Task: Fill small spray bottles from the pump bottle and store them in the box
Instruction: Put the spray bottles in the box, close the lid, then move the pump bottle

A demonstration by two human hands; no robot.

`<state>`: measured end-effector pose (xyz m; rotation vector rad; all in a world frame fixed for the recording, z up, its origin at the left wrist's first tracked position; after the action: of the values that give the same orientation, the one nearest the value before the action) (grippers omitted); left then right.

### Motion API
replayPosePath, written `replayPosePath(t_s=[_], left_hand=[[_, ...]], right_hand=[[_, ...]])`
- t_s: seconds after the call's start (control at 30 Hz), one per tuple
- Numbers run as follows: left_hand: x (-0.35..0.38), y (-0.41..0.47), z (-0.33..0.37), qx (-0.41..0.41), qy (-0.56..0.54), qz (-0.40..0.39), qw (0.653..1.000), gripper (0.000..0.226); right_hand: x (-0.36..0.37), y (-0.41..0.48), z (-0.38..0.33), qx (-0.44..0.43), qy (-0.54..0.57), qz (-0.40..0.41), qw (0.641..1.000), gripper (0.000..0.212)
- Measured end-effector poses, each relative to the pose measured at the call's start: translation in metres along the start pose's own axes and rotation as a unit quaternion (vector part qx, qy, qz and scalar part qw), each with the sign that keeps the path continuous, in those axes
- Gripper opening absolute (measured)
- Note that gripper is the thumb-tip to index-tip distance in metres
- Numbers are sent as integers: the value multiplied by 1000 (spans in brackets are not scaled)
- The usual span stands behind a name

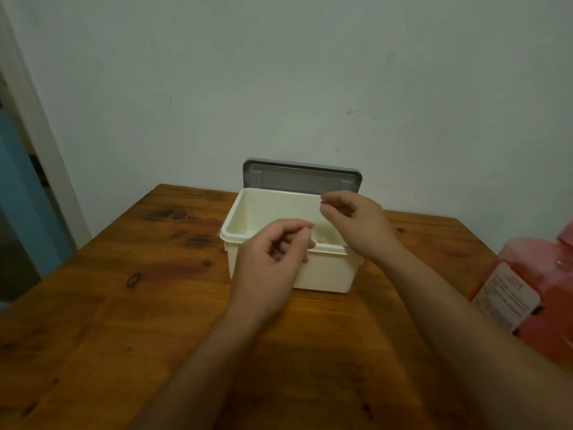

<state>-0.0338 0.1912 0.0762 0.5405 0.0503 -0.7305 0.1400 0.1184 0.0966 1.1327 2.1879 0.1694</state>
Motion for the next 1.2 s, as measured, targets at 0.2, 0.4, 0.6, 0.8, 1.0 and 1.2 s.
replayPosePath(t_s=[0.2, 0.4, 0.6, 0.8, 1.0, 1.2], left_hand=[[-43, 36, 1, 23, -8, 84, 996, 13], [-64, 63, -7, 17, 8, 126, 992, 13], [-79, 85, -26, -21, -7, 168, 986, 14], [-76, 105, -54, -120, -26, 129, 984, 47], [-60, 120, -84, -219, -32, 38, 974, 81], [-44, 128, -90, -227, -31, -39, 973, 83]], right_hand=[[-28, -14, 7, -1, 132, 140, 981, 29], [-39, -15, 16, 21, 195, 191, 962, 32], [-41, -6, 24, 45, 215, 199, 955, 41], [-30, 11, 46, 135, 248, 166, 945, 65], [-18, 19, 52, 210, 279, 129, 928, 72], [-10, 27, 57, 227, 280, 98, 928, 74]])
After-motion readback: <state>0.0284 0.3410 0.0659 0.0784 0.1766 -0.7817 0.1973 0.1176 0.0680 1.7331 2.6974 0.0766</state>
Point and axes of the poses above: each hand's wrist, its own y-axis towards the middle knuckle, its own x-axis out of the palm, z = x × y, the point moved 10 cm from there along y, towards the middle knuckle, and after that the axes turned 8 degrees about y, right-handed, at the moved point
